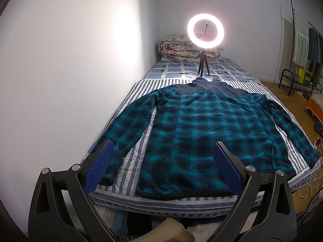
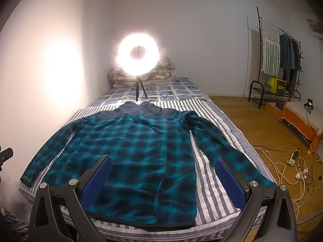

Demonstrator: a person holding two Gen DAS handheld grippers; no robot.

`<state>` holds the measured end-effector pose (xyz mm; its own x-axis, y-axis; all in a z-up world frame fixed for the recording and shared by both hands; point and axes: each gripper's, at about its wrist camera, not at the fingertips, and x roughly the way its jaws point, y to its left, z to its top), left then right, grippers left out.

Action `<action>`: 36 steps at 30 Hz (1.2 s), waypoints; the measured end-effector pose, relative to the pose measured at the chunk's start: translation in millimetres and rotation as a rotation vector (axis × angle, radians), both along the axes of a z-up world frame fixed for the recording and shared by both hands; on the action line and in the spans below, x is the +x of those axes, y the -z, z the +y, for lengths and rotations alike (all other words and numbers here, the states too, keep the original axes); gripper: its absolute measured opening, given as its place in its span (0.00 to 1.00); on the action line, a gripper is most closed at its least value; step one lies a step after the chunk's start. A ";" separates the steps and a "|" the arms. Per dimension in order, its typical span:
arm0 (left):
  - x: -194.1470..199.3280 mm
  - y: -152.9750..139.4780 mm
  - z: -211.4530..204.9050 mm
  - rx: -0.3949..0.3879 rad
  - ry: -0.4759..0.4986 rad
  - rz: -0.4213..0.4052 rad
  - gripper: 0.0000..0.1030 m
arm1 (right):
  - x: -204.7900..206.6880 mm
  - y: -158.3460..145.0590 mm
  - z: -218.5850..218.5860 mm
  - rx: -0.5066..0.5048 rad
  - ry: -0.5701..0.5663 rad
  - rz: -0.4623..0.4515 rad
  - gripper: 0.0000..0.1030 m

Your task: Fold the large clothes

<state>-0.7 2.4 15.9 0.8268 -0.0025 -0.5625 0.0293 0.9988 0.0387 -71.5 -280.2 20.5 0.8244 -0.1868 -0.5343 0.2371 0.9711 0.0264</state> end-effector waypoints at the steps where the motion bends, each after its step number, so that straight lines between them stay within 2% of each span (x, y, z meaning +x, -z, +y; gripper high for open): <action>1: 0.3 -0.6 0.4 0.001 -0.001 0.001 0.97 | 1.2 -0.6 2.0 0.002 -0.005 0.000 1.00; 11: 4.8 14.9 32.6 -0.001 -0.052 0.030 0.97 | 18.7 -8.8 32.1 0.027 -0.074 -0.018 1.00; 14: 4.3 25.3 46.4 -0.005 -0.064 0.030 0.96 | 27.4 -11.0 48.0 0.019 -0.107 -0.044 1.00; 17: 5.0 36.6 64.4 -0.041 -0.074 0.050 0.95 | 34.3 -11.0 66.9 -0.006 -0.155 -0.084 1.00; 19: 6.0 43.1 76.6 -0.062 -0.086 0.065 0.84 | 39.7 -9.4 78.1 -0.027 -0.185 -0.097 1.00; 25: 14.2 64.4 112.8 -0.159 -0.123 0.166 0.63 | 61.6 -4.0 104.1 -0.053 -0.278 -0.099 0.99; 30: 12.5 84.8 136.6 -0.219 -0.151 0.234 0.59 | 76.7 -2.0 119.0 -0.058 -0.334 -0.086 0.97; 36: 8.4 113.5 169.1 -0.368 -0.216 0.308 0.54 | 81.7 5.3 126.9 0.013 -0.410 -0.013 0.91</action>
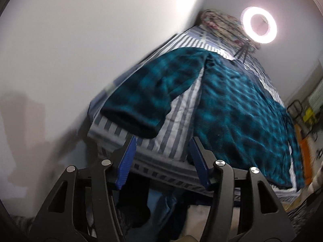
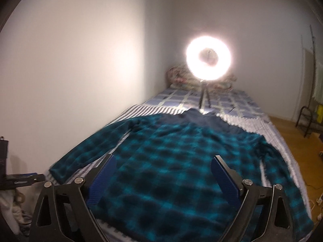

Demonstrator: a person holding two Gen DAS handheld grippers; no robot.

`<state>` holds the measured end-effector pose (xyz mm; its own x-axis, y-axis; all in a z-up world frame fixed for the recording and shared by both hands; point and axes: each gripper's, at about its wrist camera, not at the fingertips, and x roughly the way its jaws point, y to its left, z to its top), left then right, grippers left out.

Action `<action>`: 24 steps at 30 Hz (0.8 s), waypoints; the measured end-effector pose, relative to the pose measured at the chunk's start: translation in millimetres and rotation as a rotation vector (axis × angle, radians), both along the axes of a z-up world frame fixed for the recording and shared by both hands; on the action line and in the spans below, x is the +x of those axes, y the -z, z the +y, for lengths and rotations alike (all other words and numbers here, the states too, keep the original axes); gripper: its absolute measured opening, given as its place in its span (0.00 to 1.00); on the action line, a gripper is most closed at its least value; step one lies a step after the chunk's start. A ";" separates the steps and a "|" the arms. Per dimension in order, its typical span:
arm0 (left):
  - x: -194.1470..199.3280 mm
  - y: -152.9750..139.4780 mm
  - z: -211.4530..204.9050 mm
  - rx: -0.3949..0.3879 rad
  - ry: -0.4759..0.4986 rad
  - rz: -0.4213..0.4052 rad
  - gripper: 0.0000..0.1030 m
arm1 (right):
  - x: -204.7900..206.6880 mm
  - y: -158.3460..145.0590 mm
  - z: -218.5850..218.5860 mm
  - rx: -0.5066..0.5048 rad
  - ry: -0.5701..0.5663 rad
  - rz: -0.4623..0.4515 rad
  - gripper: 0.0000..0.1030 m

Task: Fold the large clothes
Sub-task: 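Grasp the side edge of the plaid shirt with the left tool and lift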

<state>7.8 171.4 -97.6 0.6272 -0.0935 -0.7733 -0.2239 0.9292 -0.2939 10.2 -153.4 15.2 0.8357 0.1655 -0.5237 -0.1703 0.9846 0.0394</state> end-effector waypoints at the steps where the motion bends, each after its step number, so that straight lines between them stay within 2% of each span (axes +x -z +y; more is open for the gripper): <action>1: -0.1 4.2 3.8 -0.022 -0.009 0.009 0.53 | -1.4 0.9 1.3 0.001 -0.012 0.007 0.90; 4: 6.4 16.2 10.8 -0.073 -0.024 0.031 0.51 | -6.7 1.9 2.3 0.000 -0.024 0.006 0.89; 7: 17.6 29.0 17.7 -0.160 -0.039 0.060 0.51 | -12.6 -1.0 -1.7 0.004 -0.023 -0.004 0.89; 11: 35.5 49.4 33.5 -0.342 -0.077 0.109 0.51 | -18.1 -3.5 -11.6 0.017 -0.007 -0.009 0.89; 13: 40.6 55.6 39.6 -0.399 -0.106 0.129 0.51 | -20.6 -4.2 -17.6 0.033 0.002 -0.006 0.89; 19: 49.0 62.1 56.8 -0.442 -0.185 0.132 0.51 | -27.4 -8.7 -29.9 0.060 0.021 -0.008 0.89; 24: 51.4 75.5 70.6 -0.475 -0.243 0.167 0.51 | -33.5 -13.8 -35.8 0.071 0.036 -0.024 0.89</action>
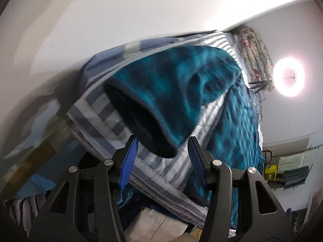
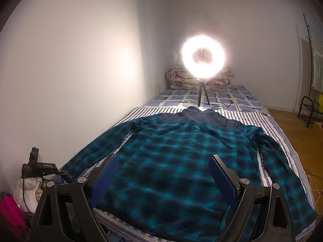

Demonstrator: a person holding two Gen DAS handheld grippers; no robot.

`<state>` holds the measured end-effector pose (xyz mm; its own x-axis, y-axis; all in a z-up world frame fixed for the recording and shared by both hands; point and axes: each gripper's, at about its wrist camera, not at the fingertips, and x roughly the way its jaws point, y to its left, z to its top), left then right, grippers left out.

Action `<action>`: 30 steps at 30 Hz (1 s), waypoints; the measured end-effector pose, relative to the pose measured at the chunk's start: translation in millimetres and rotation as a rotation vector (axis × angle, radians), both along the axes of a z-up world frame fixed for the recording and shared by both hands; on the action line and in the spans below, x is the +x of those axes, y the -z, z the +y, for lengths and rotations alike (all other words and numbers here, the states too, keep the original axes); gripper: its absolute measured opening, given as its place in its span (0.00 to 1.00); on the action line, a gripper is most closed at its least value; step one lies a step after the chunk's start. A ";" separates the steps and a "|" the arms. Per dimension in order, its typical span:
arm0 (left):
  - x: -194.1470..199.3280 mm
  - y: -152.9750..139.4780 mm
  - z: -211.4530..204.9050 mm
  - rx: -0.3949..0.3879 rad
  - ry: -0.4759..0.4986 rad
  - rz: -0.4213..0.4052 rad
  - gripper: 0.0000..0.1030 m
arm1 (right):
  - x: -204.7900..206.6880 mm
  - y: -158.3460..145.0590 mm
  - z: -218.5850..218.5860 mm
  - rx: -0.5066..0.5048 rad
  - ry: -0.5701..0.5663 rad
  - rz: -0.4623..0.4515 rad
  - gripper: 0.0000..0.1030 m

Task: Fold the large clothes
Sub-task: 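Grasp the side edge of the plaid shirt with the left tool and lift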

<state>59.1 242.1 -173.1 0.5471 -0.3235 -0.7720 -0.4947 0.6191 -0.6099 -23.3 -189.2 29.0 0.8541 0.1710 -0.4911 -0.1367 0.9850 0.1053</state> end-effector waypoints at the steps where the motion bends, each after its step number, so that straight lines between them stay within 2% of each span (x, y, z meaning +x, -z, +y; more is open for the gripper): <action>1: 0.0 3.1 1.9 -0.002 -0.010 0.017 0.51 | -0.8 -0.6 -1.1 0.002 0.003 -0.002 0.89; 8: 10.3 15.9 11.5 -0.049 -0.058 0.015 0.51 | -4.0 -2.7 -2.7 0.000 0.014 -0.003 0.89; 11: 12.6 18.7 14.2 -0.078 -0.080 0.009 0.56 | -4.9 -2.5 -3.6 -0.009 0.021 -0.003 0.89; 14: 16.6 16.1 14.1 -0.045 -0.082 0.005 0.56 | -4.5 -0.3 -4.0 -0.017 0.022 0.006 0.89; 15: 19.2 13.5 11.5 -0.012 -0.076 0.007 0.56 | -4.8 0.5 -3.9 -0.019 0.022 0.009 0.89; 17: 22.8 6.8 5.0 0.062 -0.061 0.005 0.45 | -4.6 2.2 -3.5 -0.025 0.020 0.015 0.89; 19: 27.8 -2.3 -3.2 0.156 -0.036 0.004 0.04 | -4.8 3.6 -3.4 -0.032 0.021 0.018 0.89; 21: 30.6 -13.7 -12.2 0.218 -0.011 -0.029 0.03 | -3.4 6.0 -3.9 -0.037 0.025 0.027 0.89; 26: 32.7 -63.6 -53.1 0.423 0.086 -0.167 0.02 | 5.4 16.7 -9.5 -0.034 0.042 0.081 0.89; 30: 36.5 -100.0 -88.1 0.505 0.183 -0.258 0.02 | 23.0 24.8 -15.3 -0.009 0.025 0.172 0.81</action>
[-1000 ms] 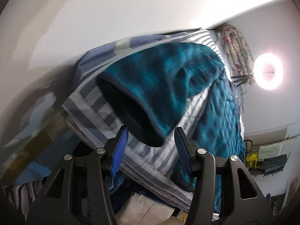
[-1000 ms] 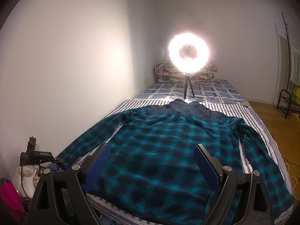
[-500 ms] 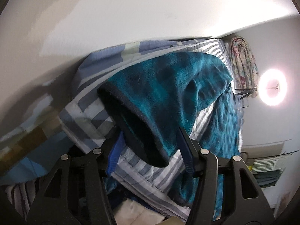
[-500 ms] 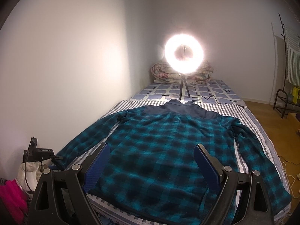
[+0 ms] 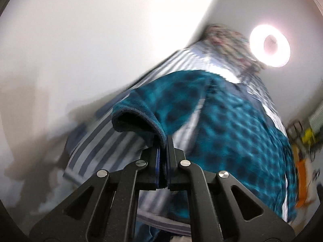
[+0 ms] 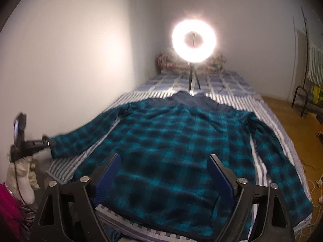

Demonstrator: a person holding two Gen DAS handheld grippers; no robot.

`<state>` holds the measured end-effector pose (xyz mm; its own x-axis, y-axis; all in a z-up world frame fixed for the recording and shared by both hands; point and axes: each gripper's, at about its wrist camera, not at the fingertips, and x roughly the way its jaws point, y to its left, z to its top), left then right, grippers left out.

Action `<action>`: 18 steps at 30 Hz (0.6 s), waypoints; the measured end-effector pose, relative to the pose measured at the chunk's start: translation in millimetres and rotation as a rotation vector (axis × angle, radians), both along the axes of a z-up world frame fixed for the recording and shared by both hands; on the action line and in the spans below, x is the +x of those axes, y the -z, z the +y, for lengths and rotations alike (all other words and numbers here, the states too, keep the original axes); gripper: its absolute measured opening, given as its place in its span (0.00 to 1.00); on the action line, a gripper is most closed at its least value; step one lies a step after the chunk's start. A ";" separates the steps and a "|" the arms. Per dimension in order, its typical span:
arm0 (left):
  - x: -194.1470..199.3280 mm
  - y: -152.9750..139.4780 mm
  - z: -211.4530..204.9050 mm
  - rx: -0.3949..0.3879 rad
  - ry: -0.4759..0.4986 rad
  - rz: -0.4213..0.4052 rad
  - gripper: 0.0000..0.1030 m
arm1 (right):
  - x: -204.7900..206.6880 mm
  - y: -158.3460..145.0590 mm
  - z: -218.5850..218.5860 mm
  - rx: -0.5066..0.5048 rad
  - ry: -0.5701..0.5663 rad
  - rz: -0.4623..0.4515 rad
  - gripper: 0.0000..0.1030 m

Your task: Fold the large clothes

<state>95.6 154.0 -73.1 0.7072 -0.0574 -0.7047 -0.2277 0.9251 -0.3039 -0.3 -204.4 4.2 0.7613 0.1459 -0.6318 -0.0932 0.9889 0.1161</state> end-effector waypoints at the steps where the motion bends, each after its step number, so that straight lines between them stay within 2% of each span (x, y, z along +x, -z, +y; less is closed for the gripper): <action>1: 1.9 -12.0 -17.1 0.050 0.056 -0.017 0.02 | 7.8 1.7 -3.1 0.024 -0.011 0.035 0.76; 3: 3.0 -25.2 -39.7 0.098 0.147 -0.037 0.02 | 21.0 3.4 -9.0 0.061 -0.027 0.084 0.68; 5: 2.3 -38.2 -75.6 0.189 0.284 -0.055 0.02 | 36.8 2.4 -12.8 0.078 -0.047 0.113 0.60; 9: -9.5 -43.8 -126.1 0.310 0.480 -0.076 0.02 | 77.5 -5.7 -13.4 0.043 -0.101 0.111 0.60; 12: -20.7 -36.8 -144.0 0.334 0.547 -0.081 0.02 | 118.9 -1.6 -0.9 0.039 -0.167 0.152 0.59; 13: -23.9 -33.4 -149.0 0.336 0.562 -0.079 0.02 | 132.0 1.0 3.5 0.049 -0.182 0.172 0.56; 16: -31.4 -21.4 -160.9 0.355 0.602 -0.064 0.02 | 178.5 12.0 24.2 0.113 -0.249 0.245 0.49; 18: -37.5 -16.5 -161.8 0.365 0.627 -0.057 0.02 | 208.0 18.9 43.8 0.152 -0.289 0.280 0.49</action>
<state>58.1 -7.8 -56.6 0.6548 -0.2323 -0.7192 0.3853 0.9212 0.0532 207.7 -160.7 -14.7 0.4777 0.4353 -0.7631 -0.3081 0.8965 0.3185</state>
